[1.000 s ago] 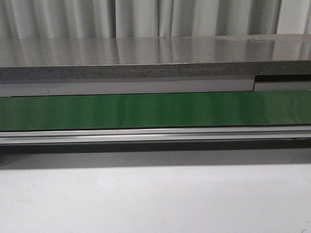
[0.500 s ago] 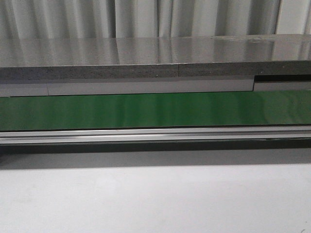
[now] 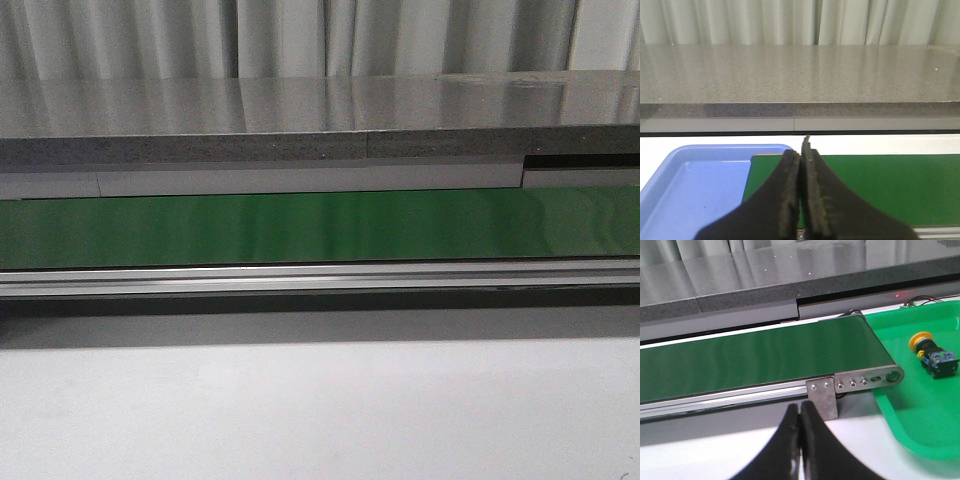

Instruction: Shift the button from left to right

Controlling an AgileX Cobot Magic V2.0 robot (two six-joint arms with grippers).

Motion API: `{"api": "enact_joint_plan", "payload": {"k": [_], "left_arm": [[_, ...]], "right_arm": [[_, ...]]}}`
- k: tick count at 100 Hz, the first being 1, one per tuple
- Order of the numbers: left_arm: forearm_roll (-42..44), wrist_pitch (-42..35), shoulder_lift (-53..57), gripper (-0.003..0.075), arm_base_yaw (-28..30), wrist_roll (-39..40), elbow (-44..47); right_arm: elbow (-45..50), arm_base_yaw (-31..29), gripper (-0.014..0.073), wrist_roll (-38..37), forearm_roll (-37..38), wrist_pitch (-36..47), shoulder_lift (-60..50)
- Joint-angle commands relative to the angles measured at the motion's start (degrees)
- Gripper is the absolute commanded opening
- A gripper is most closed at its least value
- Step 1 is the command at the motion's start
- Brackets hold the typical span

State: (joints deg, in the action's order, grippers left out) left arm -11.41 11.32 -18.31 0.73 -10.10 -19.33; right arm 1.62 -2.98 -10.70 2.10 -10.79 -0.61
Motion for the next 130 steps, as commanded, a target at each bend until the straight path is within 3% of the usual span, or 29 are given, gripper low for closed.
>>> {"api": "enact_joint_plan", "payload": {"k": [1,130], "left_arm": [[-0.64,-4.86,-0.36,-0.002,-0.47,-0.06,-1.56],[-0.64,-4.86,-0.36,-0.002,-0.47,-0.06,-1.56]], "right_arm": [[-0.92,-0.02,-0.0068,0.0,1.94,5.58,-1.23],[-0.92,-0.02,-0.0068,0.0,3.9,6.2,-1.23]]}}
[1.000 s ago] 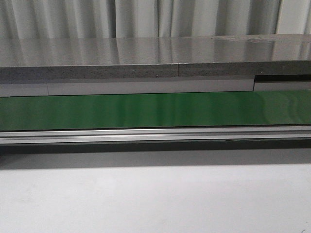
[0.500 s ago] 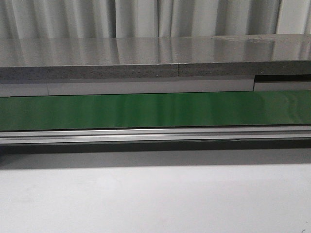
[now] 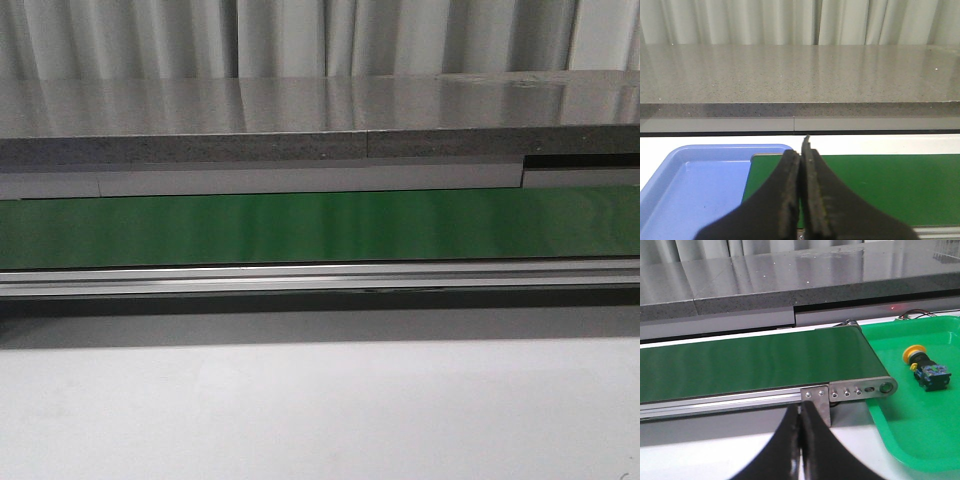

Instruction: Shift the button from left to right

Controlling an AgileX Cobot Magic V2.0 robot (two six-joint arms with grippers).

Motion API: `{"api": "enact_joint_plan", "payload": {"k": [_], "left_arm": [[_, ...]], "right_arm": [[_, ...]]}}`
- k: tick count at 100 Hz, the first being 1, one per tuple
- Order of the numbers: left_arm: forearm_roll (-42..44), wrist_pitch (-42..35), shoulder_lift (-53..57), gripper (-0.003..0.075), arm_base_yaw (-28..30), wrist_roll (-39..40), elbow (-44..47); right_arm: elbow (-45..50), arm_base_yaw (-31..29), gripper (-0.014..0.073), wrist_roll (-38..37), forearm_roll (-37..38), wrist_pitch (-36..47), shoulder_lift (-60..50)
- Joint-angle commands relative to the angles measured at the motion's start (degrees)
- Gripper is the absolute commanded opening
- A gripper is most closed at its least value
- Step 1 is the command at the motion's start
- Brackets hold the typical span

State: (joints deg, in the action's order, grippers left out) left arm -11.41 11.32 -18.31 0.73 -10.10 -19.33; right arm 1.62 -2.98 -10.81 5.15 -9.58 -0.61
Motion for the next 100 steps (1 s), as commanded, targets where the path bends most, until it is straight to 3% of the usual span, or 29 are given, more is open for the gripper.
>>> {"api": "enact_joint_plan", "payload": {"k": [1,35,57,69,100], "left_arm": [[-0.64,-4.86,-0.36,-0.002,-0.47,-0.06,-1.56],[1.25,-7.87,-0.36,-0.002,-0.47,0.17,-0.47],[5.86,-17.85,1.84,-0.002,-0.47,1.54,8.31],[10.98,-18.48,5.45,-0.002,-0.47,8.18,12.87],[12.96,-18.48,15.56,-0.002,-0.59,9.72,21.4]], "right_arm": [[-0.92,-0.02,-0.0068,0.1,0.86,4.99,-1.23],[-0.92,-0.02,-0.0068,0.1,0.86,4.99,-1.23],[-0.92,-0.02,-0.0068,0.1,0.86,4.99,-1.23],[-0.92,-0.02,-0.0068,0.1,0.86,4.99,-1.23],[-0.92,-0.02,-0.0068,0.1,0.86,4.99,-1.23]]}}
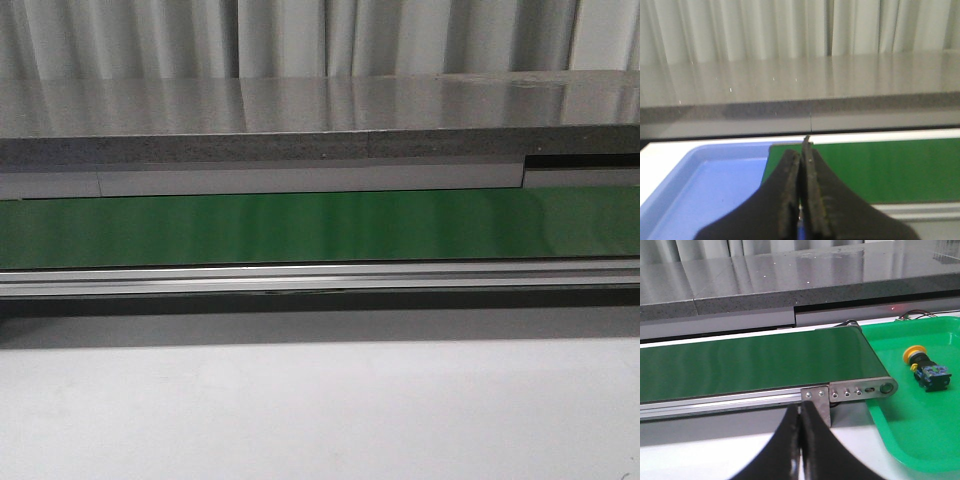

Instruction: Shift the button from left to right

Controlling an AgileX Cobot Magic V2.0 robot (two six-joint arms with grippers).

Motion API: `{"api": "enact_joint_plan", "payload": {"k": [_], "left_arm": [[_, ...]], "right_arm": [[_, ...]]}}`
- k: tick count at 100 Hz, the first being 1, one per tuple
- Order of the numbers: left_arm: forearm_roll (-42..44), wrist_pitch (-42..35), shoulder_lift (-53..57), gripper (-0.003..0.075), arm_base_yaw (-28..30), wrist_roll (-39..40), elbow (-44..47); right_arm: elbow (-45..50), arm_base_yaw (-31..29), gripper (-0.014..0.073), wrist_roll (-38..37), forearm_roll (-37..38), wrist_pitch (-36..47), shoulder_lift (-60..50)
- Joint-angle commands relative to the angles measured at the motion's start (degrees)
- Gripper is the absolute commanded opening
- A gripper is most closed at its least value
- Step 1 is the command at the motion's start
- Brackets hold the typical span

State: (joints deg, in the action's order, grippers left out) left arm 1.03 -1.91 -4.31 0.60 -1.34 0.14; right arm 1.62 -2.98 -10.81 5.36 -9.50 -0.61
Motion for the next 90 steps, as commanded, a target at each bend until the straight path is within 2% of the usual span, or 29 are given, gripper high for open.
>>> {"api": "enact_joint_plan", "payload": {"k": [1,17,90], "left_arm": [[0.52,-5.25,2.02,-0.002,-0.46,0.95,1.93],[1.16,-3.04,6.3,-0.002,-0.46,0.95,1.93],[0.51,-3.04,6.32,-0.002,-0.46,0.95,1.93]], "right_arm": [[-0.92,-0.02,-0.0068,0.1,0.64,4.9,-1.23],[-0.92,-0.02,-0.0068,0.1,0.64,4.9,-1.23],[-0.92,-0.02,-0.0068,0.1,0.64,4.85,-1.23]]}}
